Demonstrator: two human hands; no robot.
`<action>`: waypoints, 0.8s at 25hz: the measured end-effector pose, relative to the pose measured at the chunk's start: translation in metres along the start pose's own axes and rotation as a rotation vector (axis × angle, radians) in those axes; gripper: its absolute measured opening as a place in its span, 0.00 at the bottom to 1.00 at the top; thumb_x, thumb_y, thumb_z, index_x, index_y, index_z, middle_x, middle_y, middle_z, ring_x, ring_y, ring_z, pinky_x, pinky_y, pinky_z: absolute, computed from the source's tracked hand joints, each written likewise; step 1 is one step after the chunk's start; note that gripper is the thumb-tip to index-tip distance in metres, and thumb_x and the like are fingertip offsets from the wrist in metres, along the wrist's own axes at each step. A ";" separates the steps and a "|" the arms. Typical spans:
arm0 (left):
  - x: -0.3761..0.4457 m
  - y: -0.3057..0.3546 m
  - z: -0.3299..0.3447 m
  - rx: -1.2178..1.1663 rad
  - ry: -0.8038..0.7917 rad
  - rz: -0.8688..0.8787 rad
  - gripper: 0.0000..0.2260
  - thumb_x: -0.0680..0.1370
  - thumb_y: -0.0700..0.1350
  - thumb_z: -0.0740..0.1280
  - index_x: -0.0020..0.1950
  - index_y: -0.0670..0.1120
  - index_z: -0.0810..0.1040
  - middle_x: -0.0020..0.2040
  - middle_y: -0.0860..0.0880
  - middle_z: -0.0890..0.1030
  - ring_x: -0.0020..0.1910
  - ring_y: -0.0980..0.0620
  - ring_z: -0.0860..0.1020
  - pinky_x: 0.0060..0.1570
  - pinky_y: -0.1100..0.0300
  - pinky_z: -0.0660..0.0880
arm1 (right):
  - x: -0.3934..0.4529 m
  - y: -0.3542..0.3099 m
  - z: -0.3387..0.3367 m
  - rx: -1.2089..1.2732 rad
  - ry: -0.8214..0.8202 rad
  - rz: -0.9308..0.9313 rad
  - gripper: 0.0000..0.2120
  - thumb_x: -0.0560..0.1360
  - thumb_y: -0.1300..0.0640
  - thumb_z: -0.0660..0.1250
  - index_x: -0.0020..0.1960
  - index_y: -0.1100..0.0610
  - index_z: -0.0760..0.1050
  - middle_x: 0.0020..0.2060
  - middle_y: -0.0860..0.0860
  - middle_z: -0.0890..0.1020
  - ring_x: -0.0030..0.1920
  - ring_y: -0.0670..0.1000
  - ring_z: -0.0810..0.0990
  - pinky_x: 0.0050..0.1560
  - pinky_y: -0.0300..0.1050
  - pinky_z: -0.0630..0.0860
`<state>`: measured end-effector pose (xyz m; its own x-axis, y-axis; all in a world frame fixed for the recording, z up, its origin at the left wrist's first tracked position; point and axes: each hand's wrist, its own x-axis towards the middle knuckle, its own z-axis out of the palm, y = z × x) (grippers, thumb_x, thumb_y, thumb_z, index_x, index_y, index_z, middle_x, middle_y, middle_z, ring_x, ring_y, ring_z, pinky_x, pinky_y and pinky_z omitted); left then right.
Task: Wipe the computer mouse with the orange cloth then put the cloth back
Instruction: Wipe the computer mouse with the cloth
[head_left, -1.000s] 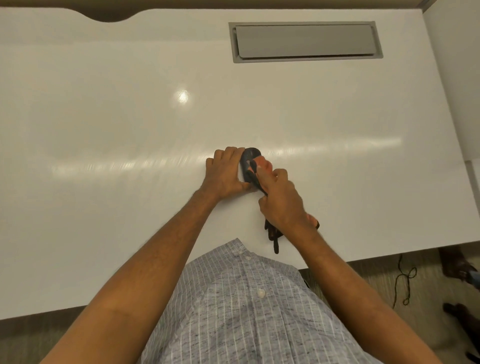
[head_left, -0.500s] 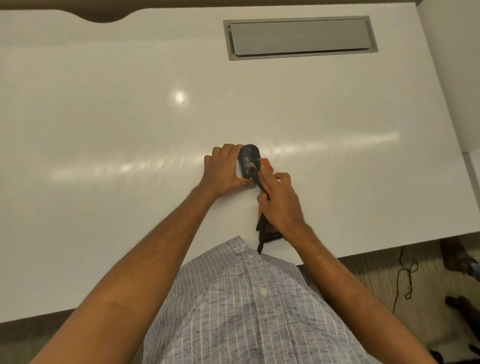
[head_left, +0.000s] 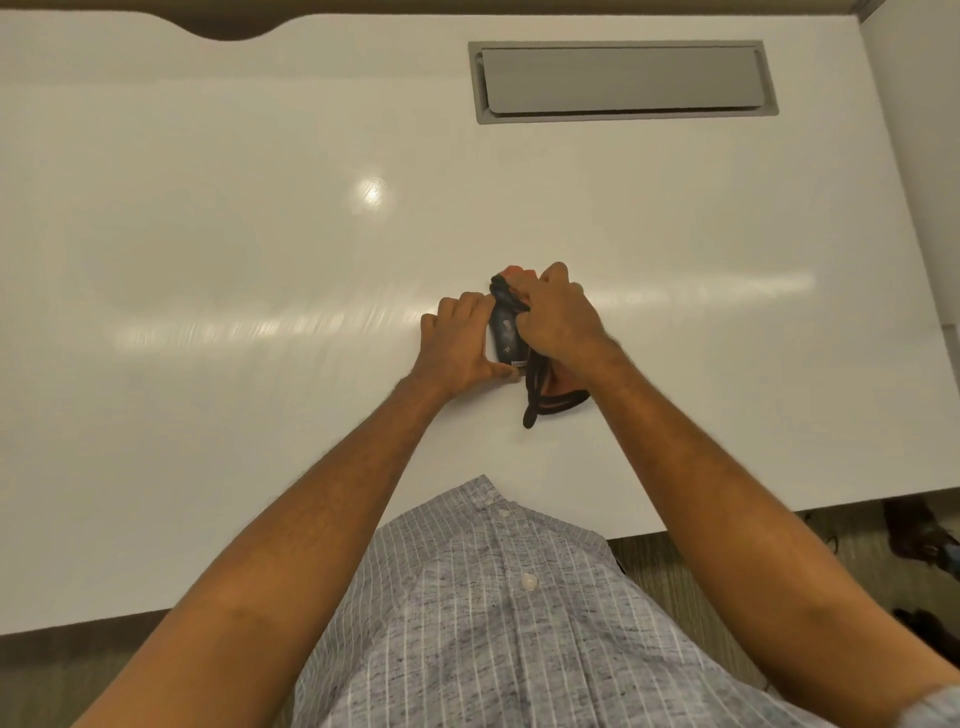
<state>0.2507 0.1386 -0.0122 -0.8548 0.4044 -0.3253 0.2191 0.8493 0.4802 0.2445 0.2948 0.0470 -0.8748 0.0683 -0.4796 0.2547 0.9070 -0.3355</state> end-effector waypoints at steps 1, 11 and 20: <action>0.000 0.000 0.001 -0.002 0.004 -0.001 0.45 0.66 0.70 0.76 0.75 0.48 0.67 0.72 0.47 0.72 0.69 0.43 0.69 0.65 0.44 0.67 | -0.006 -0.001 0.003 -0.023 0.024 -0.023 0.29 0.77 0.60 0.64 0.77 0.47 0.64 0.65 0.58 0.68 0.61 0.62 0.72 0.57 0.57 0.79; -0.002 -0.004 0.002 -0.033 0.018 0.027 0.45 0.68 0.68 0.74 0.79 0.50 0.64 0.74 0.47 0.70 0.70 0.42 0.68 0.65 0.44 0.66 | -0.098 0.022 0.062 0.097 0.145 -0.054 0.34 0.76 0.65 0.66 0.79 0.47 0.63 0.64 0.60 0.70 0.55 0.61 0.75 0.52 0.58 0.81; 0.000 -0.005 0.005 -0.023 0.014 0.019 0.46 0.68 0.69 0.74 0.80 0.50 0.63 0.75 0.48 0.70 0.71 0.42 0.68 0.66 0.43 0.67 | -0.106 0.023 0.079 0.433 0.212 0.005 0.36 0.78 0.65 0.65 0.81 0.44 0.58 0.60 0.51 0.65 0.53 0.53 0.76 0.52 0.44 0.80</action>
<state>0.2517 0.1359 -0.0183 -0.8573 0.4153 -0.3042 0.2244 0.8333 0.5052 0.3751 0.2757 0.0264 -0.9263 0.1961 -0.3217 0.3682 0.6527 -0.6621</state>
